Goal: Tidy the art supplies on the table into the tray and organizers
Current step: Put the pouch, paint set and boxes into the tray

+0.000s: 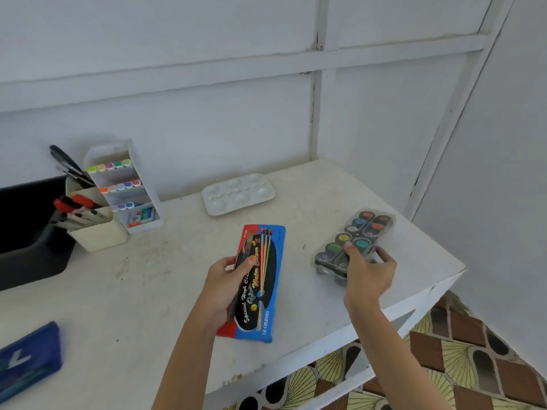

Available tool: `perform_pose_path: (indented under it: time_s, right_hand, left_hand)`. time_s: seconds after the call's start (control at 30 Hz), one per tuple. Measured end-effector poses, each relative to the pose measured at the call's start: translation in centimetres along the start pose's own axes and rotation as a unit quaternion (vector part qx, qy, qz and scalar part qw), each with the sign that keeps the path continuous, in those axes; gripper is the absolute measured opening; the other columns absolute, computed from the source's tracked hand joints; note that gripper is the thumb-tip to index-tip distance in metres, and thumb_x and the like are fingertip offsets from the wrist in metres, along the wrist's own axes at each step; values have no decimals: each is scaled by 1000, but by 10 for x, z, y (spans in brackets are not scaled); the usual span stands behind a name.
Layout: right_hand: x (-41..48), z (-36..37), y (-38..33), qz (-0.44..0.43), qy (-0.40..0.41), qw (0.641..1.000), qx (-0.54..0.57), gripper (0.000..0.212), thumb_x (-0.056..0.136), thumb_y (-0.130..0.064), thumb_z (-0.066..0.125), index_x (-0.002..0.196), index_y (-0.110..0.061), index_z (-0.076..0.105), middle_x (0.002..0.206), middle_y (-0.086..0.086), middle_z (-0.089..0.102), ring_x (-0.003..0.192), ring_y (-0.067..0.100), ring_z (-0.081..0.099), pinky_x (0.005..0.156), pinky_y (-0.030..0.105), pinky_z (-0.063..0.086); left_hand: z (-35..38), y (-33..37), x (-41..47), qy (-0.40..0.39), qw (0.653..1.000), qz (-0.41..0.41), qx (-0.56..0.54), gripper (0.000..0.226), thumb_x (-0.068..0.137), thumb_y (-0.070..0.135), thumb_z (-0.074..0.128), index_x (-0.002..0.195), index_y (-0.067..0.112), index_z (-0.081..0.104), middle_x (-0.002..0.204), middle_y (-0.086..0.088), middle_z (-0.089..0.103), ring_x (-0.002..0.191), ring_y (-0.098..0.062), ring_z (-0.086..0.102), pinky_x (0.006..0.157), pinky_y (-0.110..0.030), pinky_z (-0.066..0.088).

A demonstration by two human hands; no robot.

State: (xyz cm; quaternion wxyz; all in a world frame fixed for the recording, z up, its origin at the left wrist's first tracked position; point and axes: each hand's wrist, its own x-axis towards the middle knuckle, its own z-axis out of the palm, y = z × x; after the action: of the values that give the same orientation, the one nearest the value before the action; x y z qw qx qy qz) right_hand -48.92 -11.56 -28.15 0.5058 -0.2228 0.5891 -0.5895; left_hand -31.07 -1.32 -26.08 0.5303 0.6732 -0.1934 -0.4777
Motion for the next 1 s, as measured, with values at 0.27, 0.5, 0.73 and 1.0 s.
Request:
perform_pose_path:
  time_s: [0.27, 0.5, 0.73, 1.0]
  right_hand:
    - [-95, 57, 17, 3, -190, 982, 23, 56, 71, -9, 80, 119, -21, 54, 113, 5, 64, 96, 24, 67, 74, 38, 57]
    - [-206, 130, 33, -6, -302, 952, 47, 53, 69, -3, 79, 116, -20, 61, 105, 3, 69, 86, 22, 70, 72, 39, 58]
    - [-288, 194, 47, -26, -394, 918, 29, 55, 65, -1, 81, 114, -19, 64, 100, 1, 70, 78, 17, 71, 60, 33, 58]
    - [-342, 261, 82, -54, -454, 887, -56, 54, 66, -5, 82, 112, -24, 64, 95, -4, 71, 70, 15, 71, 59, 31, 58]
  left_hand:
    - [-99, 30, -18, -7, 991, 21, -133, 24, 92, 14, 47, 110, 3, 60, 87, -11, 72, 72, -20, 70, 60, -30, 55]
    - [-222, 58, -34, 50, 982, 76, -165, 28, 91, 23, 58, 118, 14, 59, 101, -11, 72, 87, -25, 71, 69, -37, 59]
    - [-327, 82, -44, 152, 957, 168, -181, 35, 85, 22, 64, 120, 22, 59, 100, -7, 72, 88, -23, 71, 61, -34, 59]
    - [-428, 94, -20, 242, 933, 184, -193, 45, 78, 17, 73, 122, 17, 61, 96, -8, 73, 76, -20, 72, 53, -28, 56]
